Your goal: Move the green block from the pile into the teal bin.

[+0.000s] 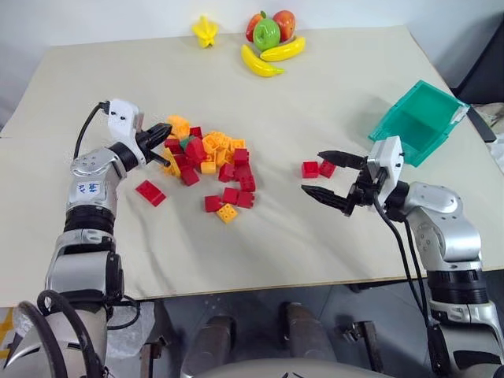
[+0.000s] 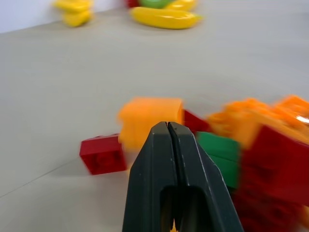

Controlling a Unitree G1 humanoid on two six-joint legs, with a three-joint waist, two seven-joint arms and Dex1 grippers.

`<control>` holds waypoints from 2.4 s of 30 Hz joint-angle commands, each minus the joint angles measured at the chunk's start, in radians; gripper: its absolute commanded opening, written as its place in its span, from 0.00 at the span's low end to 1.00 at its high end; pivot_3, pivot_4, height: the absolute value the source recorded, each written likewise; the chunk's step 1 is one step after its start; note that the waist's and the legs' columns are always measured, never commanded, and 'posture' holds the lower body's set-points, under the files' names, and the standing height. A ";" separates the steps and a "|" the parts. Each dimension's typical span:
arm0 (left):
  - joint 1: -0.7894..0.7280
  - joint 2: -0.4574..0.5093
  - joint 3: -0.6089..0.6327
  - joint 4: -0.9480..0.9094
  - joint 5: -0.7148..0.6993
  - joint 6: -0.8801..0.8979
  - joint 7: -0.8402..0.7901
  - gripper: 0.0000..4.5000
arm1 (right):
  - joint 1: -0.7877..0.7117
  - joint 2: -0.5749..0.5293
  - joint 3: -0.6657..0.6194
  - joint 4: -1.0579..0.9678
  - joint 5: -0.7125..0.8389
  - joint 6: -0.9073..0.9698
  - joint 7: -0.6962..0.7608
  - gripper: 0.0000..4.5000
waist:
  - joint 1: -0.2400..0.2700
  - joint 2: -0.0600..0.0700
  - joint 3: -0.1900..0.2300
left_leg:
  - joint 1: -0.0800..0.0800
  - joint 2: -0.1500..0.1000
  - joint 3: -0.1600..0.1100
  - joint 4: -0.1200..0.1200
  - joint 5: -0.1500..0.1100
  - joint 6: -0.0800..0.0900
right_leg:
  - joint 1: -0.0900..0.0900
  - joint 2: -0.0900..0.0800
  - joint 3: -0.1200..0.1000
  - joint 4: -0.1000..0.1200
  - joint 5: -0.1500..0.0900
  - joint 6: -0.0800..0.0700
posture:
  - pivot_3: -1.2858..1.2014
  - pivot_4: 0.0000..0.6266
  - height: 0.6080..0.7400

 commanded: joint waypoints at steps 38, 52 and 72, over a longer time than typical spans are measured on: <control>0.229 0.115 0.129 -0.469 -0.127 0.446 -0.297 0.09 | -0.007 -0.026 -0.027 -0.020 0.022 -0.021 -0.014 1.00 | -0.006 -0.001 -0.001 | -0.007 -0.010 0.006 0.005 0.004 0.007 | -0.006 -0.005 0.011 0.000 0.006 0.008 | 0.52 0.24 1.00; 0.579 0.301 0.337 -0.868 -0.286 0.703 -0.252 0.99 | -0.098 -0.021 0.000 0.094 0.005 -0.042 0.042 1.00 | -0.018 -0.001 0.000 | -0.006 -0.008 0.006 0.004 0.004 0.007 | -0.006 -0.005 0.011 -0.002 0.007 0.008 | 0.52 0.24 1.00; -0.007 0.087 -0.078 -0.113 0.048 0.188 -0.236 0.99 | -0.039 0.004 -0.018 -0.002 0.020 -0.037 -0.008 1.00 | 0.002 -0.001 -0.001 | -0.008 -0.013 0.008 0.006 0.004 0.008 | -0.006 -0.004 0.010 -0.001 0.009 0.008 | 0.52 0.24 1.00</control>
